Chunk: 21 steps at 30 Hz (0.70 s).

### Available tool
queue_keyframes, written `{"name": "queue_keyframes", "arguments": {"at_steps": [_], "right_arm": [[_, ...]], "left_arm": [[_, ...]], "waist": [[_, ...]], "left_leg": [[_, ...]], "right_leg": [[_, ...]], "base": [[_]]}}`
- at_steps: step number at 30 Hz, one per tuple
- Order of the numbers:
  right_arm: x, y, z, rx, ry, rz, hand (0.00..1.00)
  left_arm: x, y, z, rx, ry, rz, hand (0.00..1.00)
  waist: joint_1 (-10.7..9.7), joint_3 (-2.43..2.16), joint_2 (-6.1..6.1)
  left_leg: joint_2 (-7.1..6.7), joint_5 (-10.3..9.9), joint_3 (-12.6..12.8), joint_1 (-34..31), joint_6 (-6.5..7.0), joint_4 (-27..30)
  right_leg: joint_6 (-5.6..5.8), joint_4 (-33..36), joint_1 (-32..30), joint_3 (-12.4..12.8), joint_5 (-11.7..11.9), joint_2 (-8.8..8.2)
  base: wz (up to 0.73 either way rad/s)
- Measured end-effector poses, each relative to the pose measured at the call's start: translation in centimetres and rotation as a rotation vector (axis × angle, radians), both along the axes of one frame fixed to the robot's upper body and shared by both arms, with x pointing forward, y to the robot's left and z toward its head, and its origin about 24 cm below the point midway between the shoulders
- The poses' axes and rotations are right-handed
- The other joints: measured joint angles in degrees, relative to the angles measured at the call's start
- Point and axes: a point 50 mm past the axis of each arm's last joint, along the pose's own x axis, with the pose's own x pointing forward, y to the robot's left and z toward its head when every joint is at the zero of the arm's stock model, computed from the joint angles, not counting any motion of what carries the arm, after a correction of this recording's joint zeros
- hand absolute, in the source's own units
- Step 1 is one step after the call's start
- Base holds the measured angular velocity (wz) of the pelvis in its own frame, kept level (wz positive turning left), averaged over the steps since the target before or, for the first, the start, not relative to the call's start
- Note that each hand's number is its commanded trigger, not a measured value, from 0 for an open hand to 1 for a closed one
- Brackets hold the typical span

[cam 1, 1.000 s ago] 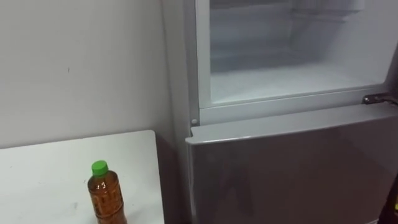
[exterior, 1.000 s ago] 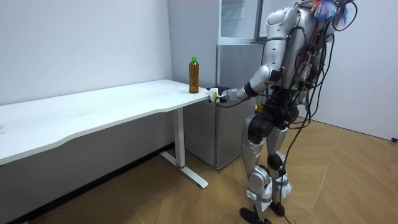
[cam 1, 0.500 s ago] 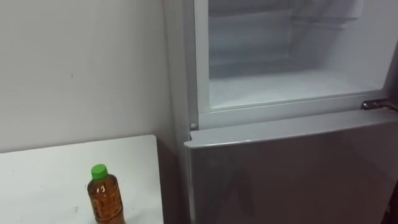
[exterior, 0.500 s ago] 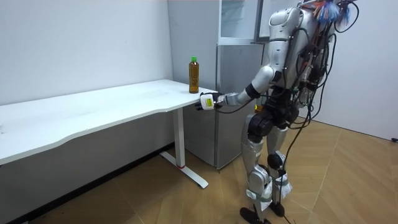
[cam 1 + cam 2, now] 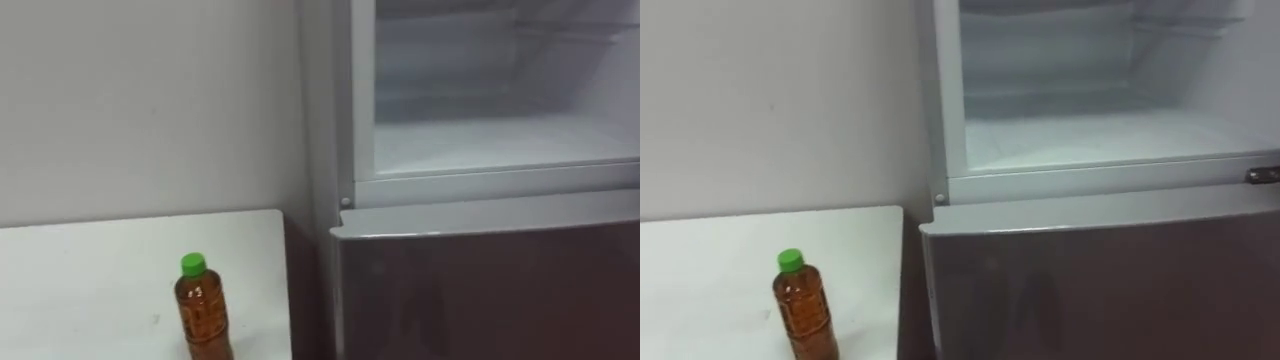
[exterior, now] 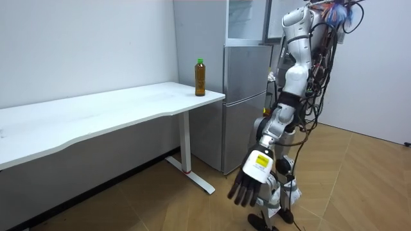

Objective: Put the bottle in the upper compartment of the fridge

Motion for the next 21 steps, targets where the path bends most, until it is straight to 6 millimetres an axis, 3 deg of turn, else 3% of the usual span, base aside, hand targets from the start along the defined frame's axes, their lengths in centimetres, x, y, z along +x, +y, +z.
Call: {"name": "queue_keyframes", "arguments": {"at_steps": [5, 12, 21], "right_arm": [[-0.1, 0.3, -0.2, 0.026, 0.01, 0.009, 0.0], [-0.5, 0.7, -0.3, 0.046, 0.038, 0.044, 0.0], [0.3, 1.5, -0.6, 0.076, 0.042, 0.147, 0.0]], "left_arm": [[0.3, -0.2, 0.0, 0.046, 0.025, 0.043, 0.0], [0.6, -2.0, -1.0, -0.05, 0.073, -0.028, 0.0], [4.1, -3.7, -2.3, -0.217, 0.069, -0.287, 0.0]], "waist": [[0.39, 0.05, 0.48], [-0.44, 0.15, 0.42], [-0.92, 0.46, -0.2]], "left_leg": [[-0.15, -0.04, -0.04, 0.13, 0.06, -0.41], [-0.29, -0.03, 0.26, -0.07, 0.07, -1.12], [-0.38, -0.03, 0.25, -0.33, 0.08, -0.89]], "right_leg": [[0.06, 0.94, -0.04, 0.1, -0.66, -0.21], [0.09, 0.63, -0.35, 0.14, -0.68, -0.18], [0.15, 0.44, -0.44, 0.23, -0.71, -0.18]], "base": [[0.01], [0.0], [0.0]]}}
